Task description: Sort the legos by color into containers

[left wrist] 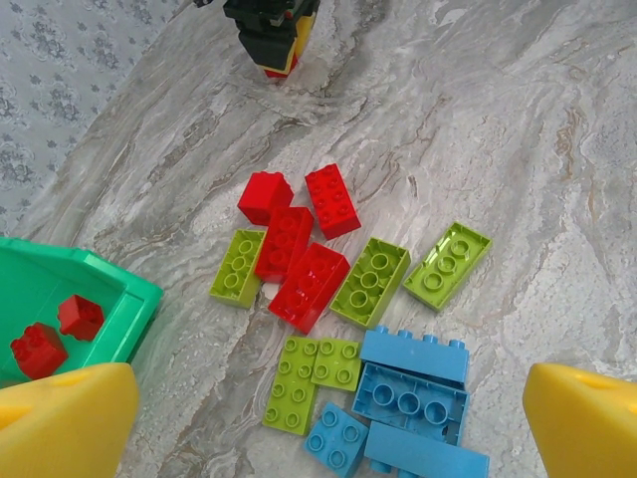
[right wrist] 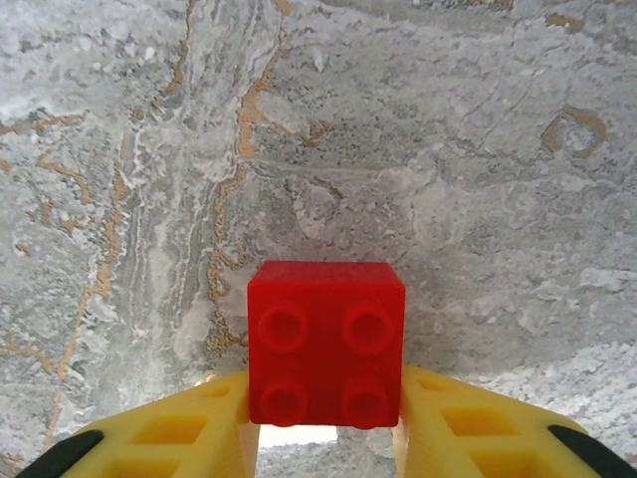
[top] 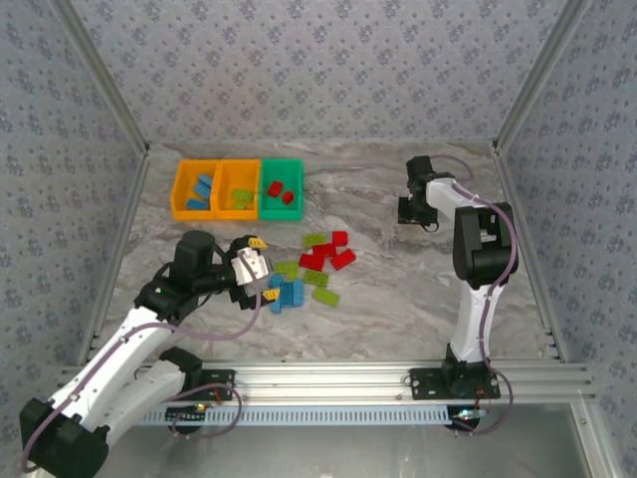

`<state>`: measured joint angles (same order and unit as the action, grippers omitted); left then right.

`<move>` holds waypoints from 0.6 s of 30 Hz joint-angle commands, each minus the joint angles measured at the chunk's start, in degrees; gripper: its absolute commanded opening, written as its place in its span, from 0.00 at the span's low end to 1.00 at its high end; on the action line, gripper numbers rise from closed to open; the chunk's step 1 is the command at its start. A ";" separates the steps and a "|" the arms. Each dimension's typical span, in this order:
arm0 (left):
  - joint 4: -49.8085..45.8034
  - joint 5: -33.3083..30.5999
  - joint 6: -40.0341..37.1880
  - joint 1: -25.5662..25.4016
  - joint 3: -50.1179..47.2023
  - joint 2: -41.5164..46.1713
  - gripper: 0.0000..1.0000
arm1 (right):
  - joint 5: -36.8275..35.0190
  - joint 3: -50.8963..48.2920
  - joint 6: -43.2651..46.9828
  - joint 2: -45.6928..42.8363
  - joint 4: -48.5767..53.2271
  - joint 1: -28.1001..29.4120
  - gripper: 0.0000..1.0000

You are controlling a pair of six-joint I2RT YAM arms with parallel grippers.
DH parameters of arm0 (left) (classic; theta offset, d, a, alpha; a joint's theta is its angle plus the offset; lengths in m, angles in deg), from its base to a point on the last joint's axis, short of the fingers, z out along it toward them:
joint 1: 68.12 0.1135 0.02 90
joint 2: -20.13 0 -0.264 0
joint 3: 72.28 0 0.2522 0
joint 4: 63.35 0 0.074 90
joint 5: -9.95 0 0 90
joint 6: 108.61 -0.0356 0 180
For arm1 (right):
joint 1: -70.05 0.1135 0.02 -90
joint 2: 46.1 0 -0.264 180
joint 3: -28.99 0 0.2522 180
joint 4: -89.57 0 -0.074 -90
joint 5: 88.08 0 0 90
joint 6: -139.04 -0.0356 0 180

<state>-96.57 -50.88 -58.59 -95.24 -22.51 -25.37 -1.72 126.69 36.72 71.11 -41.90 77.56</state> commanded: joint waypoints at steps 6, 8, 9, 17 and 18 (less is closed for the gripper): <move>0.48 2.21 -1.06 0.22 -0.26 -0.06 0.99 | 0.45 6.07 2.21 2.95 3.90 0.00 0.53; 0.24 2.14 -1.31 0.27 -0.24 0.03 0.99 | 0.32 7.70 2.08 4.81 5.11 0.18 0.51; 0.23 2.04 -1.36 0.22 -0.24 0.08 0.99 | 0.07 8.32 1.87 5.59 5.72 0.20 0.50; 0.30 2.36 -1.67 0.22 -0.24 0.19 0.99 | -0.97 7.36 1.24 5.20 7.20 0.31 0.39; 0.35 2.36 -1.67 0.25 -0.24 0.19 0.99 | -1.16 7.13 1.40 4.56 7.19 0.31 0.38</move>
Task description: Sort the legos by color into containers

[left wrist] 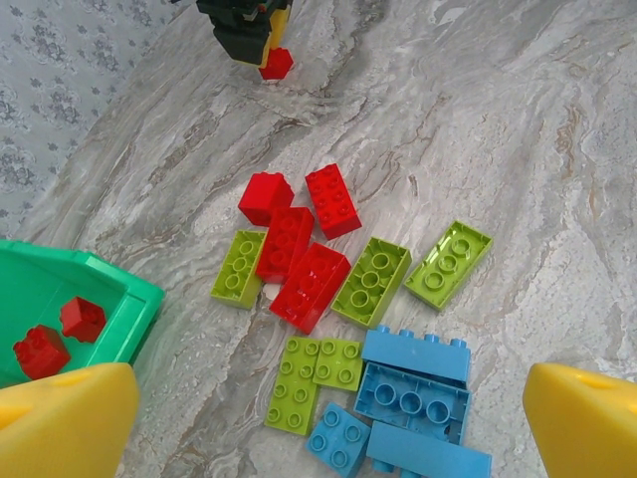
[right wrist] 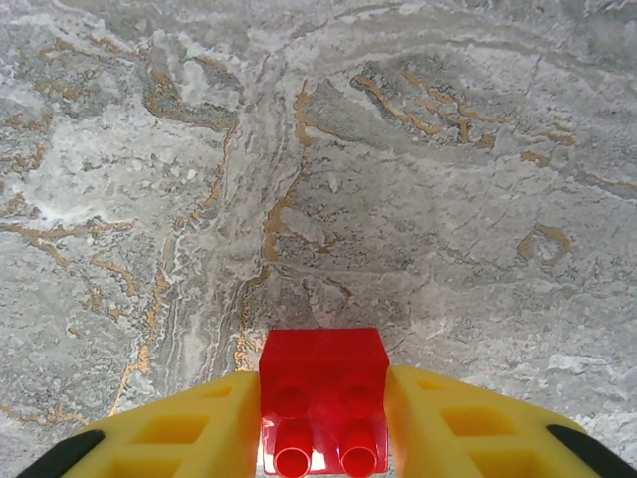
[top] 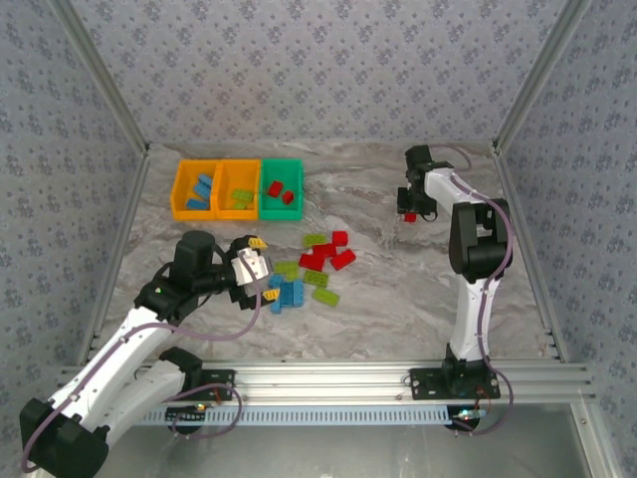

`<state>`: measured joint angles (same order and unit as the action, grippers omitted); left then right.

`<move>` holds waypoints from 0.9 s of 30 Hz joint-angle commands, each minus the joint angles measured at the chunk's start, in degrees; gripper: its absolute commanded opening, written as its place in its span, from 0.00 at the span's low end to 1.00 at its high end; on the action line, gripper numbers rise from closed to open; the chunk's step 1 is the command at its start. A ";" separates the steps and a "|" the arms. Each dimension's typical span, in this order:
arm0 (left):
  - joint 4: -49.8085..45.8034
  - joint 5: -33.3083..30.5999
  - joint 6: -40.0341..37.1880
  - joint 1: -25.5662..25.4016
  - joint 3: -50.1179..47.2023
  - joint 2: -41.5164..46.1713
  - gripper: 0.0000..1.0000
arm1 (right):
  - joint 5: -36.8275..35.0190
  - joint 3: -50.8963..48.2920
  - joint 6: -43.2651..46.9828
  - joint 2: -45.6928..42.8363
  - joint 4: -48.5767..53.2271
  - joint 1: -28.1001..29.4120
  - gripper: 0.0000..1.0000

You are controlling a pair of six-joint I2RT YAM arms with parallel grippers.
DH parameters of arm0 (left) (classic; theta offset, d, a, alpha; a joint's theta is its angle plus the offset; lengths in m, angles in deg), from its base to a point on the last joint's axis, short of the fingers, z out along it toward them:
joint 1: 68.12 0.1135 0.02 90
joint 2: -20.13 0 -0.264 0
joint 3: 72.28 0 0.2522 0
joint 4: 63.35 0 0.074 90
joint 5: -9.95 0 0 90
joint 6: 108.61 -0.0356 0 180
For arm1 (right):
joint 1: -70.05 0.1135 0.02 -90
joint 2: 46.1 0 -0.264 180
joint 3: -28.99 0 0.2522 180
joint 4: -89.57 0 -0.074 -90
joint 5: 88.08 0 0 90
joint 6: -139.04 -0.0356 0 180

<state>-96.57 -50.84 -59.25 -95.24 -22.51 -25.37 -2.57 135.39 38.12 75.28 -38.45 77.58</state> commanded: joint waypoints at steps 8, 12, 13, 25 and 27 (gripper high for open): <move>0.15 2.43 -1.10 0.22 -0.24 0.23 0.99 | -2.27 -0.54 1.52 0.07 4.69 0.98 0.70; 0.22 2.35 -1.19 0.28 -0.24 0.12 0.99 | -1.72 0.95 1.20 1.73 4.74 1.47 0.65; 0.17 2.34 -1.13 0.27 -0.24 0.13 0.99 | -1.29 1.34 1.09 2.19 5.00 1.46 0.62; 0.46 3.14 -1.34 0.22 -0.23 0.46 0.99 | 2.55 -2.83 -0.22 -4.03 3.93 1.68 0.22; 0.82 3.04 -1.63 0.23 -0.48 1.17 0.99 | 4.34 -4.98 -0.86 -9.69 2.86 2.31 0.22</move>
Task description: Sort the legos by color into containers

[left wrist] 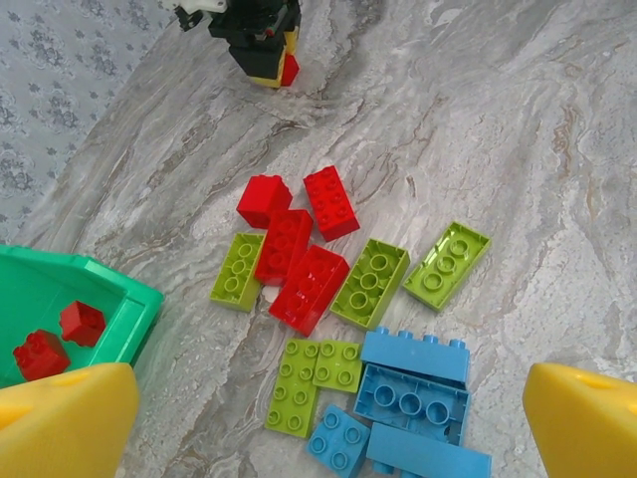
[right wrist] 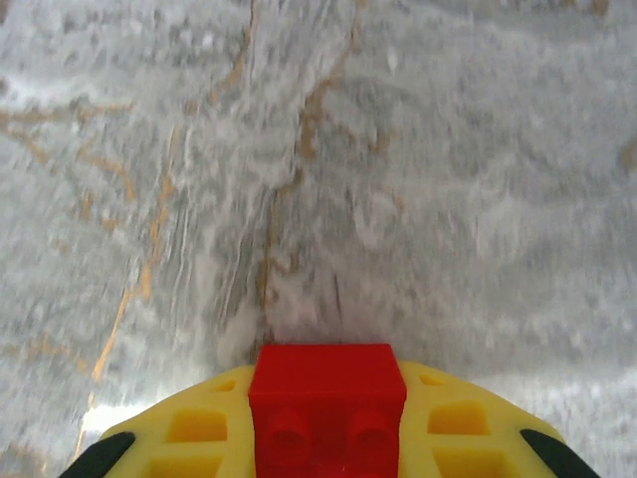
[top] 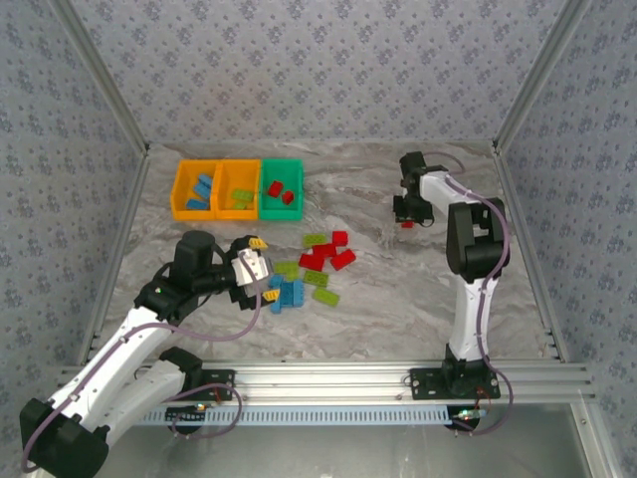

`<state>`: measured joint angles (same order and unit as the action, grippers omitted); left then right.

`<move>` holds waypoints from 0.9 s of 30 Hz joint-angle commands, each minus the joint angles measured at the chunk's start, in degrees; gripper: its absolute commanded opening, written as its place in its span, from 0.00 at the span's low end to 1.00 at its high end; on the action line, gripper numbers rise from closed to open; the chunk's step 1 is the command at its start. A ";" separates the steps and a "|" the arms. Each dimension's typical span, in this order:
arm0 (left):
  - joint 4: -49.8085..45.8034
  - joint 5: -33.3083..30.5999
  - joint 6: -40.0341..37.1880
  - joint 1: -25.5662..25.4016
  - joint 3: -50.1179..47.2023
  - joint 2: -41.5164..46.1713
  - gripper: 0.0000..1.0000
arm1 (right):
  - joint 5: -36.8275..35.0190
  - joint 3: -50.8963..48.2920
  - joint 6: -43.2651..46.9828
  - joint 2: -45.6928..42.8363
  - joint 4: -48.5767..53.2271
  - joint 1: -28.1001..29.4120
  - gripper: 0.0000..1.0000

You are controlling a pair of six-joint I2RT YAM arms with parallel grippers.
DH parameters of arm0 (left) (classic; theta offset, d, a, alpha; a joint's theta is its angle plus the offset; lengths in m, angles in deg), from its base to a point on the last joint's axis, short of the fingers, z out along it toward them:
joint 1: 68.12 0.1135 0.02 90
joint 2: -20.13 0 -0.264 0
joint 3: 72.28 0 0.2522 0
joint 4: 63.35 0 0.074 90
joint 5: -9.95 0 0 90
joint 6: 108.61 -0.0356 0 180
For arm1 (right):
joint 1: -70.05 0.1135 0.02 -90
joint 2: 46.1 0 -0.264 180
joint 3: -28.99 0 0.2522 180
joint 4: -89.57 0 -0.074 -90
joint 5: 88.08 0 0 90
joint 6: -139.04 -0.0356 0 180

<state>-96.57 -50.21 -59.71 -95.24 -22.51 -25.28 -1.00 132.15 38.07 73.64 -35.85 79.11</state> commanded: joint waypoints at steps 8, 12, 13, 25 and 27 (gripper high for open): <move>4.26 -1.62 -0.38 0.25 -2.08 3.73 0.99 | 10.81 -17.44 -4.57 -30.89 -14.02 13.55 0.22; 8.57 -6.81 2.93 0.30 -2.72 4.27 0.99 | 10.59 -19.94 -7.60 -32.67 -23.20 23.59 0.23; 9.52 -8.66 3.87 0.31 -2.95 4.36 0.99 | 10.17 -19.44 -7.82 -31.69 -24.95 25.44 0.23; 15.16 -36.05 16.22 3.84 -2.18 3.32 0.99 | 0.69 9.53 -3.03 0.47 -29.39 31.46 0.22; 14.94 -35.54 16.45 3.91 -1.95 2.86 0.99 | -0.29 18.16 -1.93 6.24 -25.27 31.36 0.26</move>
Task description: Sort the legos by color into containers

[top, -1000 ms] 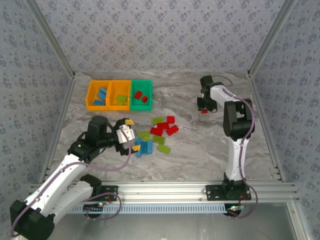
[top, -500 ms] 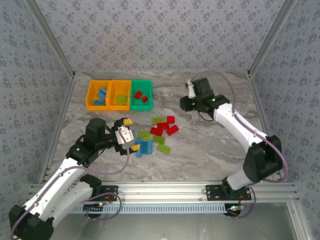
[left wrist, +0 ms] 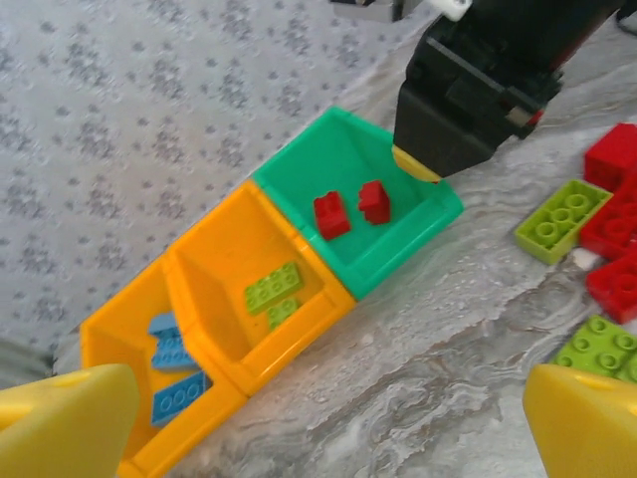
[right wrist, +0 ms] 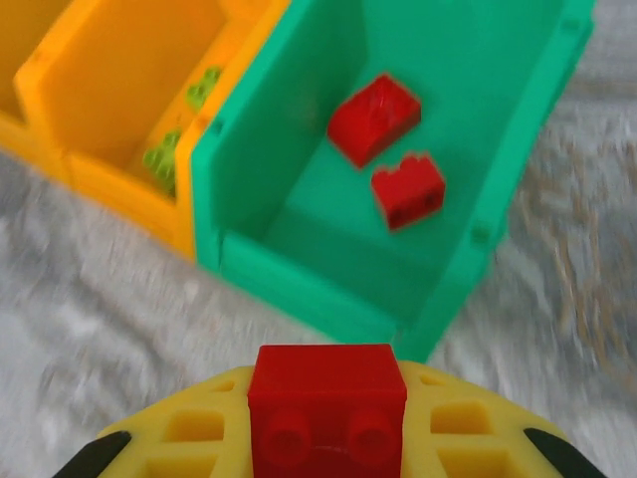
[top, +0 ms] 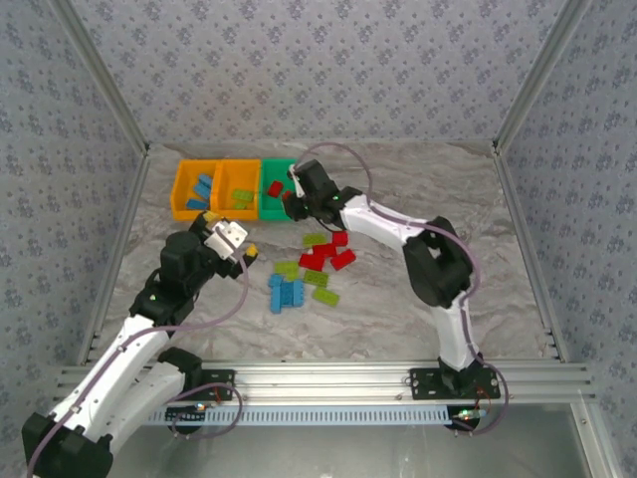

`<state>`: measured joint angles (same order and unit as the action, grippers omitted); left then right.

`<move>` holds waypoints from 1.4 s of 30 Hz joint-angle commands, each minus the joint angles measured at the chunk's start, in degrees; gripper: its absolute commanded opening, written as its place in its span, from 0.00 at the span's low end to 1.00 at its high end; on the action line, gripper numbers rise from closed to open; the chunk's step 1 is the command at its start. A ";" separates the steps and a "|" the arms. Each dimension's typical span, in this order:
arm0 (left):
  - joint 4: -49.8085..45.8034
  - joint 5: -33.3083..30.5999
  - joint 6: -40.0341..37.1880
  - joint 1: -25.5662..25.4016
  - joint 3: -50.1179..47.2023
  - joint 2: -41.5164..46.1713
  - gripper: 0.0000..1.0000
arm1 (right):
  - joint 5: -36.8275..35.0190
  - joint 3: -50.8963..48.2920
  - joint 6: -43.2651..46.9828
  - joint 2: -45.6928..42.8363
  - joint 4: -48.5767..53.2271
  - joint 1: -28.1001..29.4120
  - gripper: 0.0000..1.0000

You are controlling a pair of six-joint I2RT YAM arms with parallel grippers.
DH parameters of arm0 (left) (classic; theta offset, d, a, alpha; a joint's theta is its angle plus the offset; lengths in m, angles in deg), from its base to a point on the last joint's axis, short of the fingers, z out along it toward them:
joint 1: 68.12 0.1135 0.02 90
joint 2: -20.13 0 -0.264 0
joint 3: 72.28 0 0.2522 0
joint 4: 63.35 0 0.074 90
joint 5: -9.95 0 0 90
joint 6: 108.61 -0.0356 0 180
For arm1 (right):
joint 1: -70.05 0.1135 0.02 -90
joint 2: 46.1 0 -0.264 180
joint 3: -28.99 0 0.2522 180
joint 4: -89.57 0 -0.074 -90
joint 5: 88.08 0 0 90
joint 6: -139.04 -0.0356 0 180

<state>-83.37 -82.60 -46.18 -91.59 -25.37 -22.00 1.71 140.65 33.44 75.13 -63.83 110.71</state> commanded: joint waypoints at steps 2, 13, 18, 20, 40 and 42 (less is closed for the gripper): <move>1.61 -2.40 3.13 0.28 1.04 -0.92 0.99 | -4.17 16.09 3.35 9.11 5.74 -0.31 0.30; 1.34 -2.11 3.49 0.26 1.28 -1.02 0.99 | -7.73 29.57 7.29 14.34 17.16 -0.60 0.52; 0.83 -2.11 4.33 0.25 1.65 -1.71 0.99 | -8.76 10.69 8.91 0.08 11.59 -0.95 0.53; 0.64 -2.84 6.18 0.26 2.21 -2.45 0.99 | -8.62 3.62 8.79 -6.44 10.24 -1.31 0.55; -30.90 7.01 68.68 -16.16 11.05 -19.16 0.75 | 6.44 -50.48 -8.28 -61.71 16.18 -2.52 1.00; -27.52 8.16 71.20 -17.80 8.29 -21.09 0.71 | 7.43 -50.49 -8.66 -61.68 16.26 -3.42 1.00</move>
<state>-111.65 -75.04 16.64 -108.00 -14.73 -41.48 6.93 90.10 27.45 14.67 -47.50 108.31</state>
